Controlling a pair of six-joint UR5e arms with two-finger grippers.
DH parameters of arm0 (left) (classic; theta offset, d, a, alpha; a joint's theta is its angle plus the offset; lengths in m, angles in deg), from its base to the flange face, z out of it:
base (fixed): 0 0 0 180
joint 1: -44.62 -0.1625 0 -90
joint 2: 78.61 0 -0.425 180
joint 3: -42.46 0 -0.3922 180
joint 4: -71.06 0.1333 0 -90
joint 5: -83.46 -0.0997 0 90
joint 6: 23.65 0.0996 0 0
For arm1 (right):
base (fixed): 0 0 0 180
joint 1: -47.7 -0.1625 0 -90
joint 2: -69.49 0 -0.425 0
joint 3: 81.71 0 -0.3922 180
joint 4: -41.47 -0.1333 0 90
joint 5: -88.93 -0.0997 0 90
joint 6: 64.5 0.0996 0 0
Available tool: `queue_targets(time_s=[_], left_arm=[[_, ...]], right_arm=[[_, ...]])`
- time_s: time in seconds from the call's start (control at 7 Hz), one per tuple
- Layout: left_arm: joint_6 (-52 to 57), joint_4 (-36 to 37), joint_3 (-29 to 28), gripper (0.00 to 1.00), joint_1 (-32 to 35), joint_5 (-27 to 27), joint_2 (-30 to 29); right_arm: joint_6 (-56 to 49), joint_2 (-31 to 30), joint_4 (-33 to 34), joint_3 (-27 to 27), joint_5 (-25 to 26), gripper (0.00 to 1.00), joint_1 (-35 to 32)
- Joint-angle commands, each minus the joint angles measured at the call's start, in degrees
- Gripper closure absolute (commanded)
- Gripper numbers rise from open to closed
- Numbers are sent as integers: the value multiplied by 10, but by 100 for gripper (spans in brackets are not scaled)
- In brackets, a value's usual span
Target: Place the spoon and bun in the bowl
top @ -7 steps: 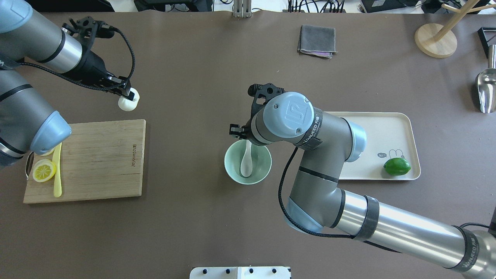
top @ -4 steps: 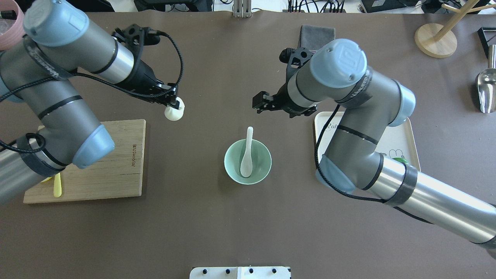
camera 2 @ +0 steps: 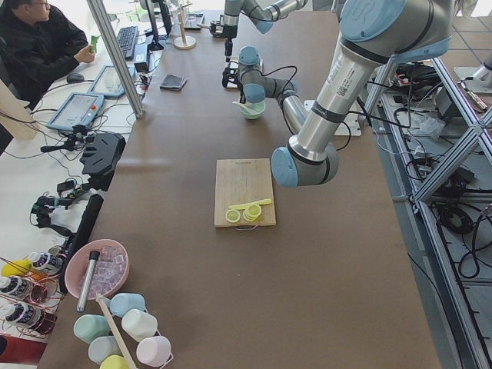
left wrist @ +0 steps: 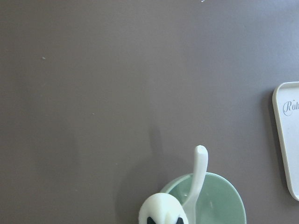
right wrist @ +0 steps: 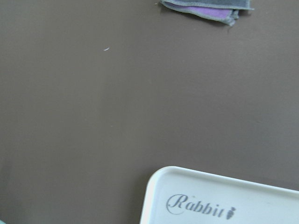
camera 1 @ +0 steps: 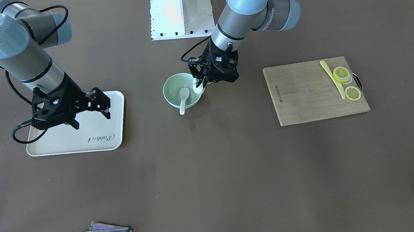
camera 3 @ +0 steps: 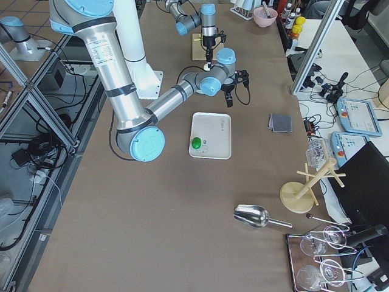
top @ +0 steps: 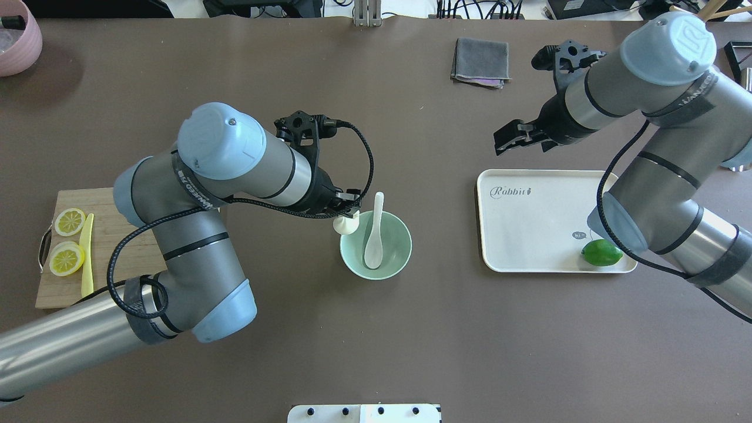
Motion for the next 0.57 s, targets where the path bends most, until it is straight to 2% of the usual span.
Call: queue_targets(time_s=[0.0, 0.14, 0.29, 0.43], left_arm=[[-34, -17, -37, 100, -31, -12, -28], [-40, -20, -36, 60, -31, -11, -28], [-42, -20, -37, 3, -31, -11, -31], [-42, -19, -37, 2, -31, -11, -33]], right_arm=[[-42, -23, -2, 1, -18, 0, -24], [-42, -23, -6, 0, -17, 0, -24], [-42, -26, -7, 0, -11, 0, -25], [-44, -29, -8, -4, -10, 0, -25]])
